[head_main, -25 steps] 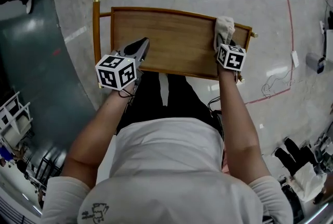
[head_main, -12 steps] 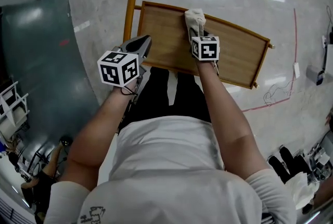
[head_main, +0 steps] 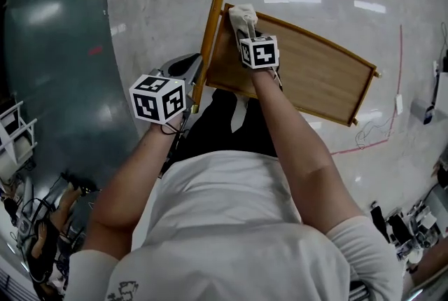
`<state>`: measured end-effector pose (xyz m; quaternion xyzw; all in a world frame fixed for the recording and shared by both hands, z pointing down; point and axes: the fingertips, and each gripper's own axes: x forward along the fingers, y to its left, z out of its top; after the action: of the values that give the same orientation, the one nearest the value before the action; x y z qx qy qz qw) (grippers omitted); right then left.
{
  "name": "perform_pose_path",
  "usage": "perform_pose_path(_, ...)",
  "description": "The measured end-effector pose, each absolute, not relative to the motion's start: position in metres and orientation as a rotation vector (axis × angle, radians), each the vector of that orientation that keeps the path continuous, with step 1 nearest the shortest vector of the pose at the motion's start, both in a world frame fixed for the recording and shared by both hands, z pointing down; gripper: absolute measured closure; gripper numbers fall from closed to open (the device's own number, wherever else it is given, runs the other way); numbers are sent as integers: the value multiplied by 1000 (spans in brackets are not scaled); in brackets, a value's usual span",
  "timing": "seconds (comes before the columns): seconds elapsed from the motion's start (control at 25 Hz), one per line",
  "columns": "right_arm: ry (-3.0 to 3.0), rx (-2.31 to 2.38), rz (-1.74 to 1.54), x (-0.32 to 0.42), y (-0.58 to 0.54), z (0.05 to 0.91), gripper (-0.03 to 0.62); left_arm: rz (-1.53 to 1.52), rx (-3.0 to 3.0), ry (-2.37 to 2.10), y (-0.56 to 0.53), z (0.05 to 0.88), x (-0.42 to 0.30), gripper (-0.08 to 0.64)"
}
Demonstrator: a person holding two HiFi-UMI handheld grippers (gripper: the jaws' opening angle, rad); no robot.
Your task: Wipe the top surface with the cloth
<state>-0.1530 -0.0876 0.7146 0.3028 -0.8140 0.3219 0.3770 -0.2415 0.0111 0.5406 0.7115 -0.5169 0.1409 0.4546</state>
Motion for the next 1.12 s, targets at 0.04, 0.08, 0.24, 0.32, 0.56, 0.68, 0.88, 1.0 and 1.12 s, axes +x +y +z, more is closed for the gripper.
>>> perform_pose_path(0.04, -2080, 760, 819, -161, -84, 715, 495, 346, 1756, -1272, 13, 541, -245, 554)
perform_pose_path(0.08, -2078, 750, 813, -168, -81, 715, 495, 344, 1758, -1270, 13, 542, -248, 554)
perform_pose_path(0.24, -2080, 750, 814, -180, -69, 711, 495, 343, 1767, -1262, 14, 539, -254, 554)
perform_pose_path(0.32, -2077, 731, 828, -181, -61, 711, 495, 347, 1775, -1254, 10, 539, -252, 554)
perform_pose_path(0.56, -2062, 653, 882, -178, 3, 717, 495, 356, 1811, -1211, 1, 541, -238, 554)
perform_pose_path(0.68, -2039, 615, 930, -178, 42, 720, 495, 365, 1836, -1188, -1, 539, -228, 554)
perform_pose_path(0.88, -2029, 563, 948, -180, 77, 716, 495, 392, 1871, -1165, -6, 536, -214, 554)
perform_pose_path(1.0, -2040, 552, 932, -176, 81, 717, 495, 408, 1883, -1152, -7, 536, -202, 554)
perform_pose_path(1.12, -2043, 572, 908, -157, 77, 718, 495, 428, 1893, -1130, -10, 537, -187, 554)
